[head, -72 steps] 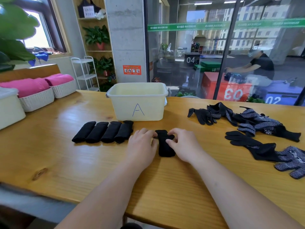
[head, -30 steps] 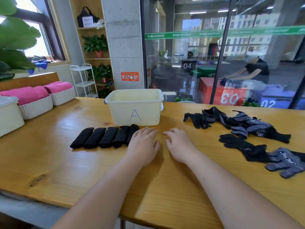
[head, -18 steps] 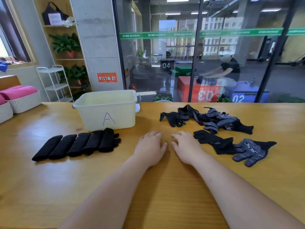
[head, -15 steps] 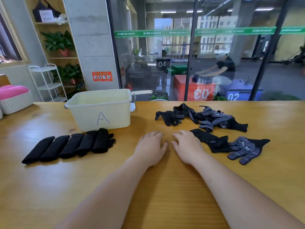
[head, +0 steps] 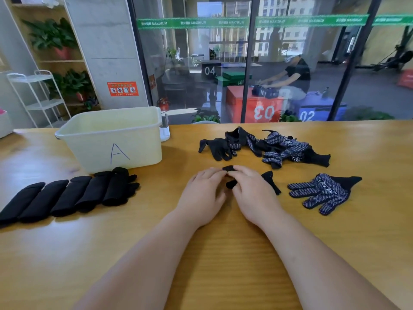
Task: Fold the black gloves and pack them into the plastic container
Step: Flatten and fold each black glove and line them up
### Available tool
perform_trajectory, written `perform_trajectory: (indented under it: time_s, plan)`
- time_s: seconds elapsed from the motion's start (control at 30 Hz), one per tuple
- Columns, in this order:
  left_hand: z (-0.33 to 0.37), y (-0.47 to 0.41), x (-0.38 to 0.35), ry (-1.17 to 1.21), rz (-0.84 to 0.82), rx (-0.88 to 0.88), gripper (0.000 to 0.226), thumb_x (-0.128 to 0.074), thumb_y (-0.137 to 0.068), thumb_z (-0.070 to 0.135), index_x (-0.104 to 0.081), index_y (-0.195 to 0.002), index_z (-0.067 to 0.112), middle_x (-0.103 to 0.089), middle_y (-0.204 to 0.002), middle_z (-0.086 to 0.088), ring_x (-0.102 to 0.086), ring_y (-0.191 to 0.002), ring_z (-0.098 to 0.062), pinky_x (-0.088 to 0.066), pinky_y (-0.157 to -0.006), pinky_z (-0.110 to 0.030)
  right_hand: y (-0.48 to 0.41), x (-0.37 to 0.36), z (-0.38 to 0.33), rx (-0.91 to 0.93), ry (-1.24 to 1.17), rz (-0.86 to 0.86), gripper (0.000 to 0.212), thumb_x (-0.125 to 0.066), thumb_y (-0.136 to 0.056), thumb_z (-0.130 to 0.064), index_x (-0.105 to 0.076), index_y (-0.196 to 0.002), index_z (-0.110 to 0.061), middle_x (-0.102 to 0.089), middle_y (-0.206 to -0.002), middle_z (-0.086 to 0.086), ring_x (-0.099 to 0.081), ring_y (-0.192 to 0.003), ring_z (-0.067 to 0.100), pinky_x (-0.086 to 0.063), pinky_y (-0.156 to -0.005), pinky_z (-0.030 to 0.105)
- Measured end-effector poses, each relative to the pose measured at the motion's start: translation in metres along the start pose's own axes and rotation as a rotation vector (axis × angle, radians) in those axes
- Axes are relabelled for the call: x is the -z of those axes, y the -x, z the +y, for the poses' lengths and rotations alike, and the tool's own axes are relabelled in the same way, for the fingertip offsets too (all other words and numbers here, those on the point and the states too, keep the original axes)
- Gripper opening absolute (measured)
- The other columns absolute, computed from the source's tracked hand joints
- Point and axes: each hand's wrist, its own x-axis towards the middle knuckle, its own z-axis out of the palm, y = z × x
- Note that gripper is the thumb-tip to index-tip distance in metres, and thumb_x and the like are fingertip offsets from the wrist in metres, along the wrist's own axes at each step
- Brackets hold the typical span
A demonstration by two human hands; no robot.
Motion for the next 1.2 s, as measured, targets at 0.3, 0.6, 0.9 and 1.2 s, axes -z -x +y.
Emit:
perform_trajectory:
  time_s: [0.3,0.6,0.9,1.2]
  plan:
    - [-0.007,0.0,0.0,0.055,-0.026,0.018,0.056,-0.057,-0.106,0.037,-0.046,-0.16,0.028,-0.044,-0.165,0.01,-0.034,-0.155,-0.015,-0.029,-0.128,-0.041,0.001,0.009,0.014,-0.114,0.192,-0.033,0.055,-0.052,-0.104,-0.038,-0.043,-0.158,-0.038,-0.055,-0.152,-0.011,-0.047,-0.141,0.019,-0.04,-0.113,0.042]
    - [-0.013,0.006,0.008,0.062,-0.005,0.051,0.052,-0.066,-0.099,0.044,-0.058,-0.148,0.03,-0.061,-0.145,0.01,-0.049,-0.139,-0.018,-0.042,-0.117,-0.045,0.002,0.01,0.01,0.009,-0.191,-0.048,0.047,-0.073,-0.095,-0.026,-0.065,-0.137,-0.046,-0.069,-0.121,-0.021,-0.061,-0.114,0.005,-0.046,-0.093,0.021]
    - [-0.014,0.006,0.018,0.13,0.104,0.154,0.046,-0.061,-0.105,0.042,-0.057,-0.149,0.03,-0.055,-0.146,0.011,-0.043,-0.136,-0.013,-0.042,-0.116,-0.038,-0.005,0.018,0.02,-0.211,-0.351,0.102,0.031,-0.068,-0.1,-0.039,-0.068,-0.132,-0.041,-0.07,-0.102,-0.019,-0.066,-0.091,0.009,-0.049,-0.067,0.025]
    - [-0.017,0.008,0.017,0.111,0.097,0.144,0.05,-0.069,-0.101,0.037,-0.057,-0.149,0.032,-0.053,-0.146,0.012,-0.041,-0.135,-0.011,-0.041,-0.115,-0.033,0.005,0.049,0.027,-0.073,-0.21,0.164,0.032,-0.091,-0.078,-0.04,-0.063,-0.095,-0.041,-0.055,-0.101,-0.012,-0.059,-0.097,0.014,-0.05,-0.079,0.032]
